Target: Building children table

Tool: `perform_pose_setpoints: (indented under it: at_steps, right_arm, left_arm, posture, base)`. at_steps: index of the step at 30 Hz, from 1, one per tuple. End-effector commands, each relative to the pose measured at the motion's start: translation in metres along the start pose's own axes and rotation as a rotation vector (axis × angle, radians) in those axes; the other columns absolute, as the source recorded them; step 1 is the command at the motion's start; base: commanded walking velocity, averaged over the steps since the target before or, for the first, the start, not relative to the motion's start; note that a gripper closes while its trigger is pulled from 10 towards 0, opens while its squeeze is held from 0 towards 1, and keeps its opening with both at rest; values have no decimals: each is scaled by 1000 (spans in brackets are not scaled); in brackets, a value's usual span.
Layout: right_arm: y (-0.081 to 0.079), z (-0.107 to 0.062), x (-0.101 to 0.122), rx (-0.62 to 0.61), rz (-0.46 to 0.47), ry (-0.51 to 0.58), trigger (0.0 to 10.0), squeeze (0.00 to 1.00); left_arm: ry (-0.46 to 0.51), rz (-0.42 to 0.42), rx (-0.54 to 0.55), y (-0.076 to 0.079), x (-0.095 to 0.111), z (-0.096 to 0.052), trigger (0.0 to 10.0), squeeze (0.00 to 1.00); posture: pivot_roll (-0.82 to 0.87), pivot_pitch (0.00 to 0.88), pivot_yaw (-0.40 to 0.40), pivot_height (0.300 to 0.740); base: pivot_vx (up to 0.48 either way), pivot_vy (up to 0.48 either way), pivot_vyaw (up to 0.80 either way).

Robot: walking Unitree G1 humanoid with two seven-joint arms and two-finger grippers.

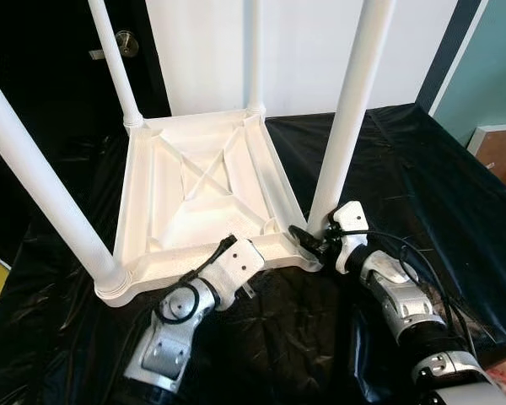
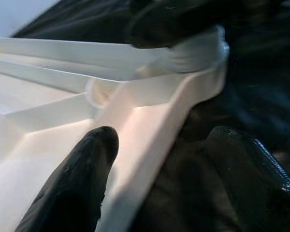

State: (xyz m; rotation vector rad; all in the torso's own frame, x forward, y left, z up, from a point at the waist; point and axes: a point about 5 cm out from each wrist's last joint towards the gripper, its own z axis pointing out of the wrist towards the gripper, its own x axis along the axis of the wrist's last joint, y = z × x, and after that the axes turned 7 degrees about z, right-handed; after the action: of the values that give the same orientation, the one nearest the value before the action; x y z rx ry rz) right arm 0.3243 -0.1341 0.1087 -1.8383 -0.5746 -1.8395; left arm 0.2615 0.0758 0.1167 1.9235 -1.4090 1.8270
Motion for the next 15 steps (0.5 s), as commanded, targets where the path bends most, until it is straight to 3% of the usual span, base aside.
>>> perform_pose_setpoints:
  at_steps: [1,5,9,15]
  right_arm:
    - [-3,1,-6,-5,29,-10,10000,0]
    - [-4,2,-5,-10,33,-5,10000,0]
    - [-6,3,-6,-21,36,4,10000,0]
    - [-3,1,-5,-48,35,15,10000,0]
  left_arm:
    - [-28,-11,122,-5,0,0,10000,0]
    - [-37,-22,128,-3,2,2,10000,0]
    - [-111,-76,169,-2,4,3,10000,0]
    - [-104,-103,202,-7,12,2,10000,0]
  posture:
    - [56,0,-26,740]
    - [56,0,-25,740]
    - [54,0,-10,740]
    - [59,0,-5,740]
  base:
    - [0,0,0]
    - [0,0,0]
    - [0,0,0]
    - [0,0,0]
